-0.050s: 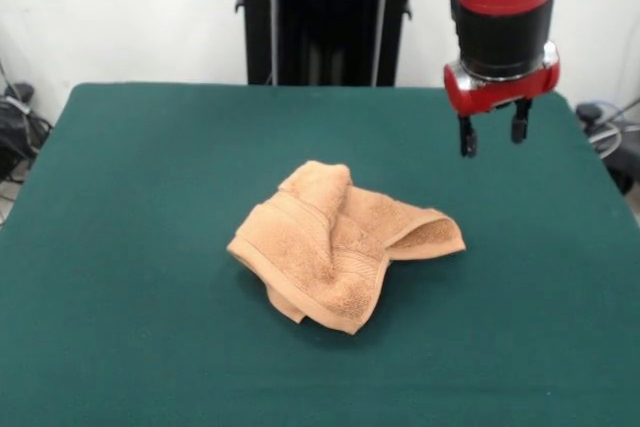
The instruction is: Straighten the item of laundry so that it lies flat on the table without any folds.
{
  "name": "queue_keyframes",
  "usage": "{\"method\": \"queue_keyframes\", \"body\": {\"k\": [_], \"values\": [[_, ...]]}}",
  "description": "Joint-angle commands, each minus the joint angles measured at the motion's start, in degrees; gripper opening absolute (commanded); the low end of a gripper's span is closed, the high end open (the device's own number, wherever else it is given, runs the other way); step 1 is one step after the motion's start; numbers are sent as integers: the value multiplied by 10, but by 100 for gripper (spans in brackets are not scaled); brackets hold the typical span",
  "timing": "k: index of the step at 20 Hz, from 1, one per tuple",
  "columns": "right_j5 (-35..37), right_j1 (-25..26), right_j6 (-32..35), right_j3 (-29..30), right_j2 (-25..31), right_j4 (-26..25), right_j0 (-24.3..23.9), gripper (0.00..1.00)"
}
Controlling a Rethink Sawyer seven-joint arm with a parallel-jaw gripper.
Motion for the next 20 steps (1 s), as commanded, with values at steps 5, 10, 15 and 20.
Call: {"method": "queue_keyframes", "body": {"k": [5,10,15,20], "values": [[57,-36,59,51,-21,-15,2,100],[53,-34,55,50,-19,-14,-1,100],[49,-13,50,18,-18,-19,4,100],[51,14,40,-21,-15,-23,8,100]]}}
